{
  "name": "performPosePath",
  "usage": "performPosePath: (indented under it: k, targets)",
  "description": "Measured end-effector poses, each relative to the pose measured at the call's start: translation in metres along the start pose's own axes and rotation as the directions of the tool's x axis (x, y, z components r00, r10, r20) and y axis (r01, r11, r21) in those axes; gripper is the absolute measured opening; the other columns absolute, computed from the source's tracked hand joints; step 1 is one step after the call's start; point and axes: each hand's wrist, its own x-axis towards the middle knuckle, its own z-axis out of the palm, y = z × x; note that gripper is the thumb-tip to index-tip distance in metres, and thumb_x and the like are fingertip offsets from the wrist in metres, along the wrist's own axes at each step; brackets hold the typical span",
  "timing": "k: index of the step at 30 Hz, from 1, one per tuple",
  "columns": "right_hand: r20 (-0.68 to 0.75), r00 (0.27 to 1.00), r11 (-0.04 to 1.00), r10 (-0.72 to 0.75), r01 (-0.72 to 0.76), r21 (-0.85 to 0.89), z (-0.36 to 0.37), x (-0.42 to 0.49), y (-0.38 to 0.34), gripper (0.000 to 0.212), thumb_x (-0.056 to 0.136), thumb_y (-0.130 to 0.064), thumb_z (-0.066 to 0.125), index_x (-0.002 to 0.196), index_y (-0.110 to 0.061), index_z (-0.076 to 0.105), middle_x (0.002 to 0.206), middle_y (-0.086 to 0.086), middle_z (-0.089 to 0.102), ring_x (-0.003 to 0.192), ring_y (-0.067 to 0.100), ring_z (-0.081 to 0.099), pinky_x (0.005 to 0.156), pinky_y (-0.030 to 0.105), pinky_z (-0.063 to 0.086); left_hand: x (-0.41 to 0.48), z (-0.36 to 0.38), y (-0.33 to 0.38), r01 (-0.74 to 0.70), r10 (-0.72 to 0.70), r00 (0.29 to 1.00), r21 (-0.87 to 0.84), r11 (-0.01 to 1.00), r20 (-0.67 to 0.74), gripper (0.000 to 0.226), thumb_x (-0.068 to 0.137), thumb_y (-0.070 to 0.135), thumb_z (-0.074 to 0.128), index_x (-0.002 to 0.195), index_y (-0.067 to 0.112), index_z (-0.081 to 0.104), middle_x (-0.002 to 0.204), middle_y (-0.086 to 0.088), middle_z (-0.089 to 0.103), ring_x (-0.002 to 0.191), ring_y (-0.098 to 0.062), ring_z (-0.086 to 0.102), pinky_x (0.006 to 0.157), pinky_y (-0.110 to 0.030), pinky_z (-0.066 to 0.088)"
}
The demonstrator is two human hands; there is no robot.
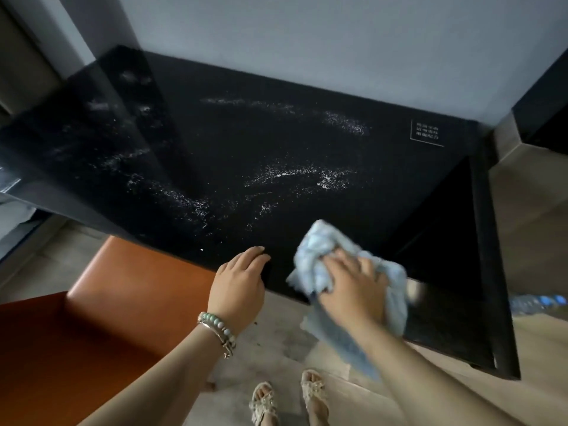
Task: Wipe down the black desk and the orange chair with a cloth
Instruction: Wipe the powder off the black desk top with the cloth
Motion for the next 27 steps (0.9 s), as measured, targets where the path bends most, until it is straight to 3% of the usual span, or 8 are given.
performPosePath:
  k: [3,6,9,11,13,16,19,27]
  targets:
    - [0.251,0.848,0.857,-0.467,0.504,-0.11,0.018,-0.015,-0.028,0.042,0.079,-0.052,0.037,0.112,-0.028,0.047,0.111,-0.005,0.045,0.102,0.021,0.043,0.077,0.038,0.024,0.006,-0.003,-0.004,0.005,0.001,0.993,0.047,0.999,-0.122,0.04,0.074,0.003,0.047,0.108,0.011,0.067,0.119,-0.004,0.064,0.121,-0.027,0.053,0.094,-0.044,0.04]
    - [0.289,0.88,0.881,-0.377,0.437,-0.182,0.005,0.004,-0.005,0.04,0.076,-0.047,0.037,0.1,-0.017,0.051,0.11,-0.009,0.049,0.113,0.001,0.037,0.084,0.03,0.022,0.018,-0.003,-0.006,0.047,-0.038,0.991,0.067,0.997,-0.125,0.04,0.076,-0.003,0.054,0.112,0.012,0.065,0.122,-0.003,0.062,0.13,-0.025,0.043,0.104,-0.047,0.031]
    - [0.201,0.98,0.866,-0.004,0.104,-0.488,-0.048,0.036,0.047,0.038,0.084,-0.033,0.051,0.119,-0.018,0.054,0.134,0.008,0.044,0.129,0.002,0.026,0.106,0.037,0.013,0.031,0.004,0.005,0.026,-0.03,0.999,0.119,0.993,0.032,0.045,0.087,0.01,0.046,0.131,0.021,0.049,0.14,0.007,0.045,0.139,-0.013,0.027,0.114,-0.04,0.011]
    - [-0.052,0.908,0.765,0.417,-0.381,-0.519,-0.075,0.05,0.074,0.046,0.082,-0.045,0.045,0.126,-0.033,0.042,0.136,-0.002,0.04,0.125,0.026,0.034,0.099,0.051,0.025,0.039,0.01,0.016,-0.015,0.0,0.994,0.139,0.99,0.112,0.046,0.092,0.019,0.041,0.137,0.026,0.04,0.144,0.01,0.038,0.137,-0.008,0.028,0.115,-0.038,0.005]
    - [-0.042,0.851,0.752,0.523,-0.484,-0.449,-0.078,0.055,0.067,0.049,0.081,-0.046,0.047,0.126,-0.027,0.043,0.133,0.003,0.042,0.12,0.036,0.035,0.095,0.055,0.026,0.047,0.017,0.027,-0.041,0.019,0.989,0.148,0.988,0.148,0.046,0.094,0.026,0.039,0.139,0.029,0.035,0.146,0.012,0.034,0.137,-0.007,0.027,0.115,-0.038,0.005]
    - [0.117,0.993,0.999,0.024,-0.019,-0.048,-0.058,0.039,0.05,0.063,0.086,-0.041,0.031,0.106,0.017,0.043,0.111,0.042,0.034,0.098,0.052,0.032,0.079,0.055,0.022,0.06,0.025,0.042,-0.082,0.053,0.985,0.175,0.981,0.166,0.05,0.094,0.032,0.039,0.143,0.029,0.029,0.152,0.011,0.023,0.142,-0.009,0.016,0.115,-0.037,0.006]
    - [0.306,0.922,0.895,-0.236,0.329,-0.3,-0.047,0.028,0.062,0.052,0.077,-0.051,0.036,0.121,-0.027,0.047,0.131,-0.006,0.044,0.115,0.024,0.041,0.081,0.04,0.026,0.073,0.033,0.05,-0.106,0.057,0.972,0.207,0.973,0.228,0.057,0.094,0.04,0.037,0.146,0.027,0.018,0.156,0.01,0.007,0.144,-0.011,0.004,0.116,-0.038,0.002]
    - [-0.02,0.884,0.805,0.468,-0.435,-0.402,-0.097,0.101,0.137,0.059,0.085,-0.041,0.054,0.14,-0.031,0.036,0.147,0.0,0.033,0.134,0.025,0.025,0.107,0.054,0.017,0.08,0.042,0.063,-0.024,-0.045,0.974,0.297,0.955,0.221,0.059,0.094,0.05,0.03,0.147,0.027,0.017,0.156,0.008,0.009,0.144,-0.014,0.008,0.113,-0.044,-0.009]
